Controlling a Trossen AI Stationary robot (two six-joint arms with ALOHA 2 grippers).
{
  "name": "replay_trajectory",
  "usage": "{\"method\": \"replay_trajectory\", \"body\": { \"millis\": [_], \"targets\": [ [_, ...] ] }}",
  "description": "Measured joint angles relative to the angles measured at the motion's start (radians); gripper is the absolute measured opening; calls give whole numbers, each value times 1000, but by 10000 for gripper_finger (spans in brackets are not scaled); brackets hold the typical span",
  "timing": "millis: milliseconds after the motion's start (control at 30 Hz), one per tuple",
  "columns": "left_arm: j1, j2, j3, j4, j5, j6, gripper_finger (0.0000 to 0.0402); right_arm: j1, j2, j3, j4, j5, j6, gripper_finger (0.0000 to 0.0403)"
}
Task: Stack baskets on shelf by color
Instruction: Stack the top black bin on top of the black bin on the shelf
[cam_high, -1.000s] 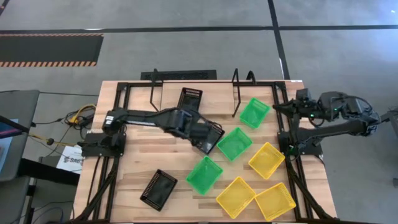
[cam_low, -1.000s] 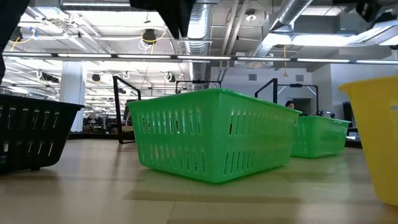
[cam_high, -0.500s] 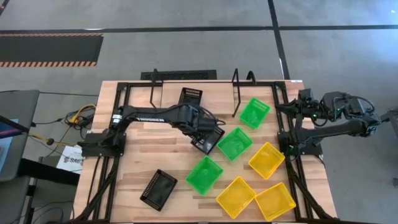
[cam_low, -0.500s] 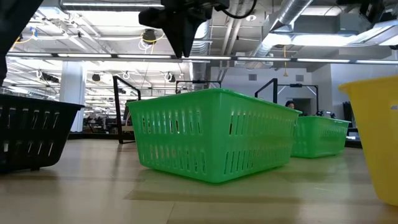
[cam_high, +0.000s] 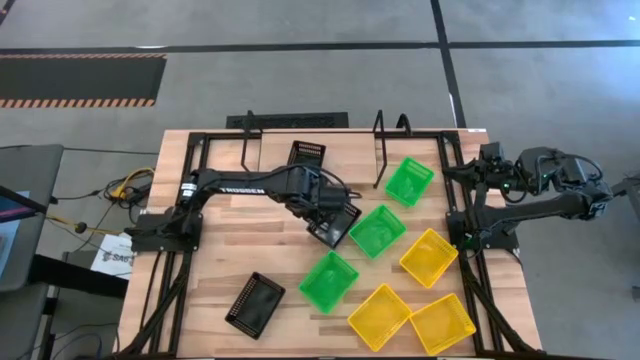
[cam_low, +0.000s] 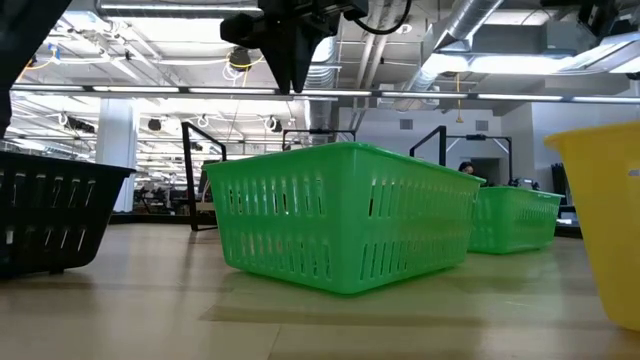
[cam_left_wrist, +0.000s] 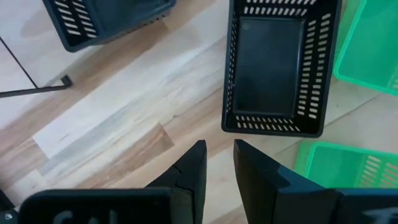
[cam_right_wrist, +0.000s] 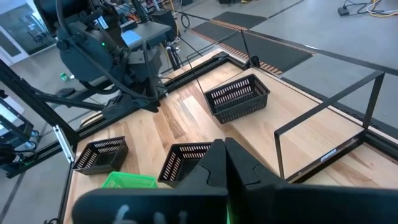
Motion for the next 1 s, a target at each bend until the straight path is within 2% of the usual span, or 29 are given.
{"method": "replay_trajectory", "body": {
  "millis": [400, 1000],
  "targets": [
    [17, 0, 0, 21, -2, -27, 114, 0, 0, 0, 0, 0, 0, 5],
    [15, 9, 0, 30, -28, -52, 117, 0, 0, 0, 1, 1, 0, 4]
  ]
}}
